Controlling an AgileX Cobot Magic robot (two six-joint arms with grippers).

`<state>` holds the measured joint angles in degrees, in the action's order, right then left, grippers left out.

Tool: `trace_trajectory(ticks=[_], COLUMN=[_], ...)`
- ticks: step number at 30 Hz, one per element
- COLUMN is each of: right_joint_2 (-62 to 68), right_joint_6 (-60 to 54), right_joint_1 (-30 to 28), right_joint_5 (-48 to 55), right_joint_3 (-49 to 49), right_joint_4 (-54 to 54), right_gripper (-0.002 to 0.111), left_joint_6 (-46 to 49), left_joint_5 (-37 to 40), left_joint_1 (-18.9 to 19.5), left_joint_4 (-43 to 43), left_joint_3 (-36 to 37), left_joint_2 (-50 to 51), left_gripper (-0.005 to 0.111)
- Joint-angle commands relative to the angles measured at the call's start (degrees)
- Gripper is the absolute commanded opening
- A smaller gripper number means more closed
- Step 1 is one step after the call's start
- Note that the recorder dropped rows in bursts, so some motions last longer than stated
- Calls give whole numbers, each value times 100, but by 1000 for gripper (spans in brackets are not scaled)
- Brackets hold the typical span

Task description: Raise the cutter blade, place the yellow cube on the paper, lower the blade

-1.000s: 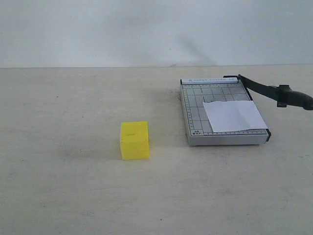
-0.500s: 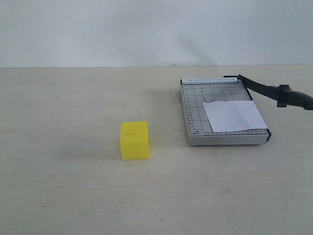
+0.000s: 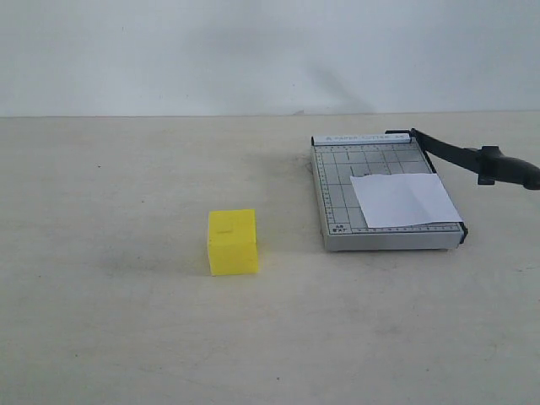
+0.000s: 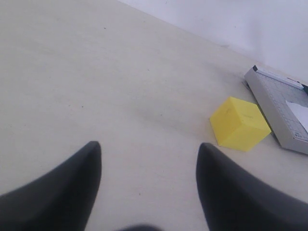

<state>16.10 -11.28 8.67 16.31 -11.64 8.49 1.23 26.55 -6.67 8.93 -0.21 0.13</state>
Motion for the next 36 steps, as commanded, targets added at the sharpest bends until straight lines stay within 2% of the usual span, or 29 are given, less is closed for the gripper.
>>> trace_trajectory(ticks=[1,7,29,31,36], right_joint_2=[-230,-355,-355,-355,-355], right_joint_6=[20,20,20,20,20], right_joint_1=[-11,-11,-11,-11,-11], right_joint_5=[-211,-276,-151,-151,-151], right_joint_3=[509,1041,1052,1052,1052], right_joint_4=[13,13,13,13,13], right_gripper=[1,1,1,1,1], left_joint_6=[-20,-20,-20,-20,-20], left_joint_5=[-22,-22,-22,-242,-1575], left_joint_1=[-29,-29,-29,-29,-29], left_joint_4=[-19,-19,-19,-19,93], left_joint_3=[16,16,16,16,16], left_joint_2=[-13,-13,-13,-13,-13], left_gripper=[56,56,56,56,56])
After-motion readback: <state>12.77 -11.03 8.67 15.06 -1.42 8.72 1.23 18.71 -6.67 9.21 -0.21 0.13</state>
